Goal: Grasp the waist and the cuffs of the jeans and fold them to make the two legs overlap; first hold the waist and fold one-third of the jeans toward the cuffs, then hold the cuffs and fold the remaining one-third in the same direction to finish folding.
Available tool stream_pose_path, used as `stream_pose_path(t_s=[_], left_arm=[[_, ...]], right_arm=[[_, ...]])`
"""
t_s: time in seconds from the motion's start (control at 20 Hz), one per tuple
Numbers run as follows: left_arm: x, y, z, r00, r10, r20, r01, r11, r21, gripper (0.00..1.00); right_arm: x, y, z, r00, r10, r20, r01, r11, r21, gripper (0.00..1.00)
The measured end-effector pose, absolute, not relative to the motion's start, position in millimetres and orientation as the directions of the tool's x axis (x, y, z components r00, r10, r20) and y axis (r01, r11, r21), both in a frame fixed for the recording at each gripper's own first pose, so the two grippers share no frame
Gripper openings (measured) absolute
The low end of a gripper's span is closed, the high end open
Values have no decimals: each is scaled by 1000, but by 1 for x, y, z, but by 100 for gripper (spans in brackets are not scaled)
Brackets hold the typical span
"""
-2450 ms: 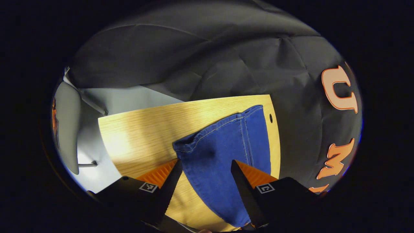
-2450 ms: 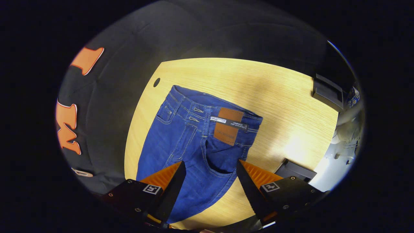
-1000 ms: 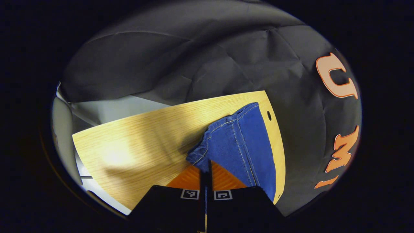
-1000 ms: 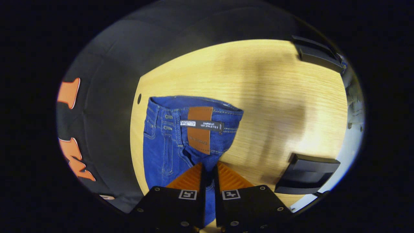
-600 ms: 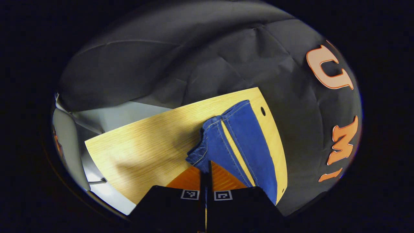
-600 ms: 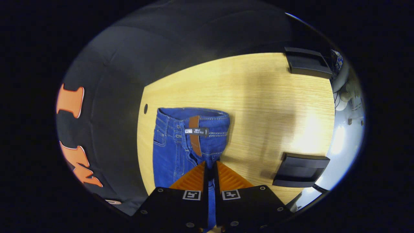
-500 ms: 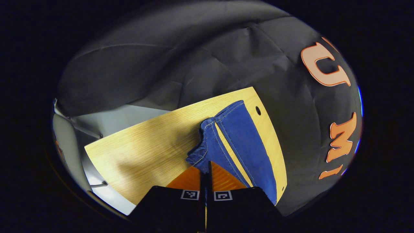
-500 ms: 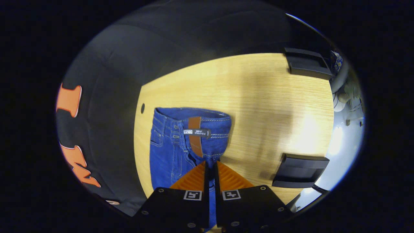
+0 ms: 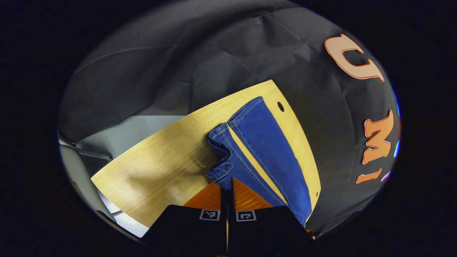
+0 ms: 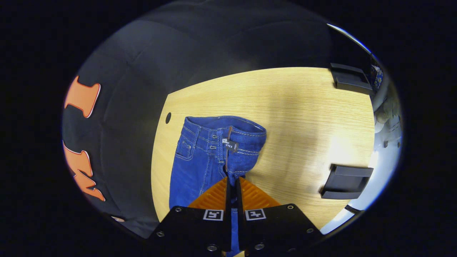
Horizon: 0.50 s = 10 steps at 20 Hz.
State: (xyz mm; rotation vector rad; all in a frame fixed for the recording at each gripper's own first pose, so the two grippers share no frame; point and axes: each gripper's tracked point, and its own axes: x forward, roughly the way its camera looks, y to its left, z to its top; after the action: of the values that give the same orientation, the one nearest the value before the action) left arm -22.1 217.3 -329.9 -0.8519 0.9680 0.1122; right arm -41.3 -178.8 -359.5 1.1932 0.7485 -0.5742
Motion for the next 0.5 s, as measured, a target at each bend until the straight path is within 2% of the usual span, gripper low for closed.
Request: stream_pose_path(t_s=[0.1,0.3,0.5], left_arm=[[-18,217,-327,580,-268,-770,-454,678,-578,2],[2,207,-289,641,-232,-732,-459,649,-607,2],[28,192,-274,665,-196,-721,-449,667,-595,2]], right_arm=[[-45,-180,-352,624,-21,-781,759,257,599,8],[-26,-182,-336,651,43,-758,732,229,642,8],[18,-176,-340,652,109,-750,706,274,653,8]])
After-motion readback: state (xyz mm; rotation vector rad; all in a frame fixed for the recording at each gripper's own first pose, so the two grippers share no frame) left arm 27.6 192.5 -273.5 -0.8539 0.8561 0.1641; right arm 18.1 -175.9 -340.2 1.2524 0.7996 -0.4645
